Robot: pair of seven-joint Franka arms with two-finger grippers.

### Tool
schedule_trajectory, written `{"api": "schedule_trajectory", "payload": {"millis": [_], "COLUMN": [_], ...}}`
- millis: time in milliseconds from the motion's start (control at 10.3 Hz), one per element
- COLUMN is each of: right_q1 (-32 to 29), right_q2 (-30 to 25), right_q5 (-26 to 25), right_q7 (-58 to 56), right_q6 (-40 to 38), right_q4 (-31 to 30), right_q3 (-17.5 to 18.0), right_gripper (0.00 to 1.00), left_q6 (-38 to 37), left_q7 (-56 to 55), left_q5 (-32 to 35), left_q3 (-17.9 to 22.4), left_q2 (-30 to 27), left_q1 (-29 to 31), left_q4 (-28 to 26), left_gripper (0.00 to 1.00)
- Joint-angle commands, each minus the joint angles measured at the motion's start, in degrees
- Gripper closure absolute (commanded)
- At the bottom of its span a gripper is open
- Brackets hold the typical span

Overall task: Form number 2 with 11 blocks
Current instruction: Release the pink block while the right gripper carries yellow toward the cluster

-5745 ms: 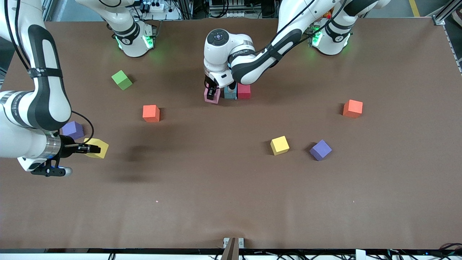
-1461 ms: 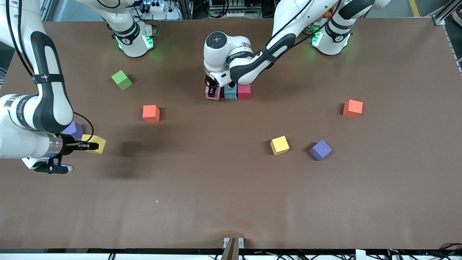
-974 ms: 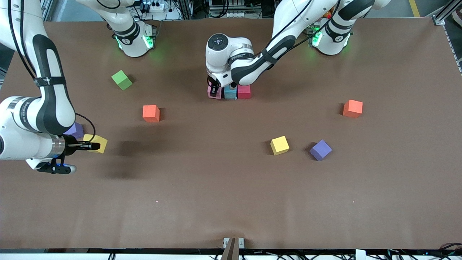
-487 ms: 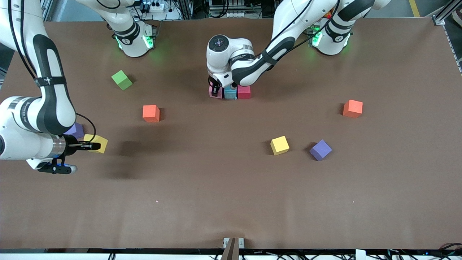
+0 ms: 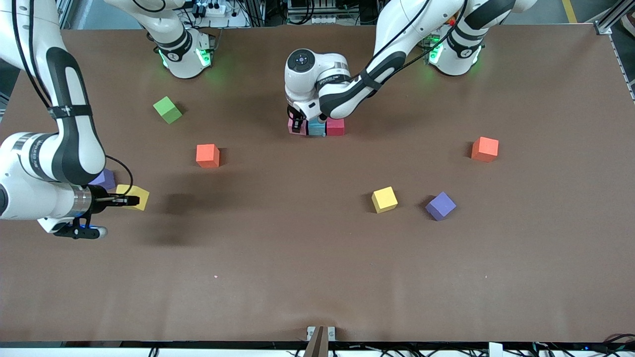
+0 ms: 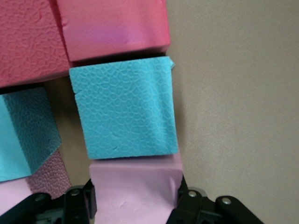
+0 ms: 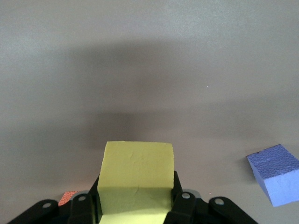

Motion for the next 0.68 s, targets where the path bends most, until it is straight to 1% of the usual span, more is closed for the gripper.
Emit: {"api": "schedule_trajectory", "payload": {"millis": [0, 97, 195, 292, 390, 584], "right_q1": [1.13, 1.65, 2.18, 3.32, 4.29, 6.65], "right_q2": [-0.45, -0.72, -0.81, -0.98, -1.16, -1.16], "right_q5": [-0.35, -0.44, -0.44, -0.44, -0.35, -0.18], "right_q7": [0.58, 0.4, 0.4, 0.75, 0.67, 1.1], "right_q6": [-0.45, -0.62, -0.62, -0.62, -0.62, -0.28], "right_q4": [-0.03, 0.05, 0.14, 0.32, 0.84, 1.2], "right_q3": [0.49, 0.49, 0.58, 0.67, 0.75, 1.1], "right_gripper": [0.66, 0.66, 0.66, 0.66, 0.66, 0.66], "left_q6": [0.8, 0.71, 0.71, 0.62, 0.62, 0.62], "left_q7": [-18.96, -18.96, -18.96, -18.87, -18.18, -18.26], "left_q5": [2.78, 2.78, 2.78, 2.78, 2.78, 2.78], "left_q3": [-0.08, -0.08, -0.08, -0.08, -0.08, -0.08], "left_q2": [-1.26, -1.26, -1.26, -1.26, -1.26, -1.88], "left_q1": [-0.49, -0.23, -0.23, -0.23, -0.23, -0.14], "left_q4": [-1.88, -2.14, -2.23, -2.24, -2.15, -2.06], "left_gripper": [0.94, 0.94, 0.85, 0.36, 0.0, 0.0]}}
